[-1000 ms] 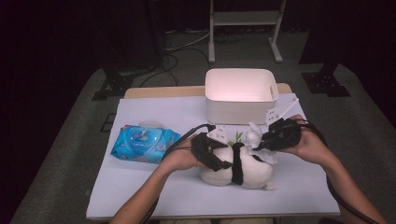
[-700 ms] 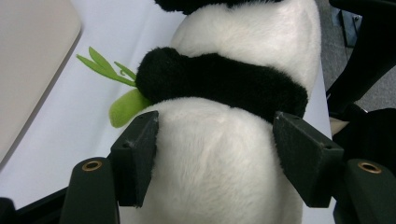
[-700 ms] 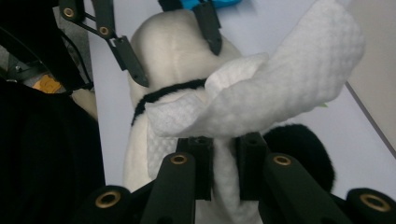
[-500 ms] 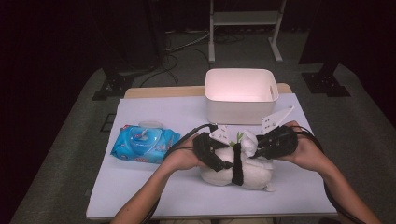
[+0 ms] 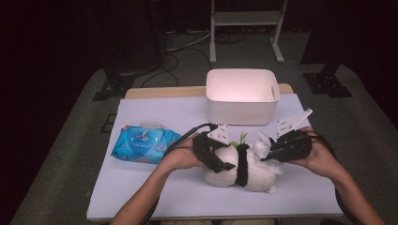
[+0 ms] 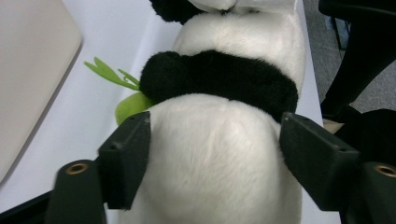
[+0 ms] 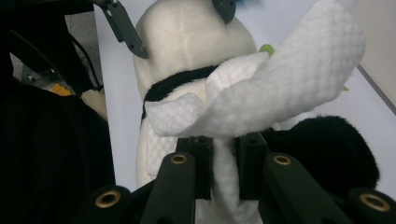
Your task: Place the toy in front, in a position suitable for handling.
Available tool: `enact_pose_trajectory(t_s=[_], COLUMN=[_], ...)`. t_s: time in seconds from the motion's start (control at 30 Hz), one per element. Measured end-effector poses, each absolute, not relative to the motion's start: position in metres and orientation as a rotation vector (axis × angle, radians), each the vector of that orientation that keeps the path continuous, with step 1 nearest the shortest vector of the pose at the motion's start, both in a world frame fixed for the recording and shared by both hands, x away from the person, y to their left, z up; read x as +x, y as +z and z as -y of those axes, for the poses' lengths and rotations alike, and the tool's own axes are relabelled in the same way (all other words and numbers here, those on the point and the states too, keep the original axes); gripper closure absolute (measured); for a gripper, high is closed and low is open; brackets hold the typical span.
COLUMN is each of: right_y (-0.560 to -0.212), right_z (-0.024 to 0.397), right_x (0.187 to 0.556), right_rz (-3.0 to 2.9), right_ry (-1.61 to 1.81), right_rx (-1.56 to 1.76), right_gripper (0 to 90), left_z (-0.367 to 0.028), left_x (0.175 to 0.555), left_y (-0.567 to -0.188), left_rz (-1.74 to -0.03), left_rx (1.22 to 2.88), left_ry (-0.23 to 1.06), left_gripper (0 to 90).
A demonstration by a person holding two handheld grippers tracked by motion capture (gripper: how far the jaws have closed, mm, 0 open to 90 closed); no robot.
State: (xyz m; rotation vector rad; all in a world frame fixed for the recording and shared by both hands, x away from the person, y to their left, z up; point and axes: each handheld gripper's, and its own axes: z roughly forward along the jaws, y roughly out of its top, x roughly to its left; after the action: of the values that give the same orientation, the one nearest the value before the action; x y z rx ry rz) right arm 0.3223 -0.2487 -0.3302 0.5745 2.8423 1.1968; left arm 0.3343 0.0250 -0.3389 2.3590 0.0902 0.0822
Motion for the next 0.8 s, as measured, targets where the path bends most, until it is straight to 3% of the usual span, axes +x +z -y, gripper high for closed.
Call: enact_pose_trajectory(t_s=[0.1, 0.53, 0.67, 0.8], right_y=[-0.332, -0.342, -0.343, -0.338], right_z=[0.254, 0.278, 0.279, 0.270], right_x=[0.323, 0.321, 0.321, 0.319], right_rz=[-2.838, -2.820, -2.822, -2.823], right_ry=[1.213, 1.272, 1.270, 1.242], right_rx=[0.594, 0.657, 0.664, 0.630], right_gripper=[79.1, 79.1, 79.1, 79.0], left_z=[-0.028, -0.032, -0.030, -0.026], left_x=[0.336, 0.338, 0.338, 0.336], left_y=[-0.337, -0.342, -0.344, -0.344], left_rz=[-0.110, -0.079, -0.075, -0.071], left_rx=[2.360, 2.302, 2.315, 2.342], left_ry=[0.091, 0.039, 0.025, 0.045], left_gripper=[19.8, 15.0, 25.6, 27.4])
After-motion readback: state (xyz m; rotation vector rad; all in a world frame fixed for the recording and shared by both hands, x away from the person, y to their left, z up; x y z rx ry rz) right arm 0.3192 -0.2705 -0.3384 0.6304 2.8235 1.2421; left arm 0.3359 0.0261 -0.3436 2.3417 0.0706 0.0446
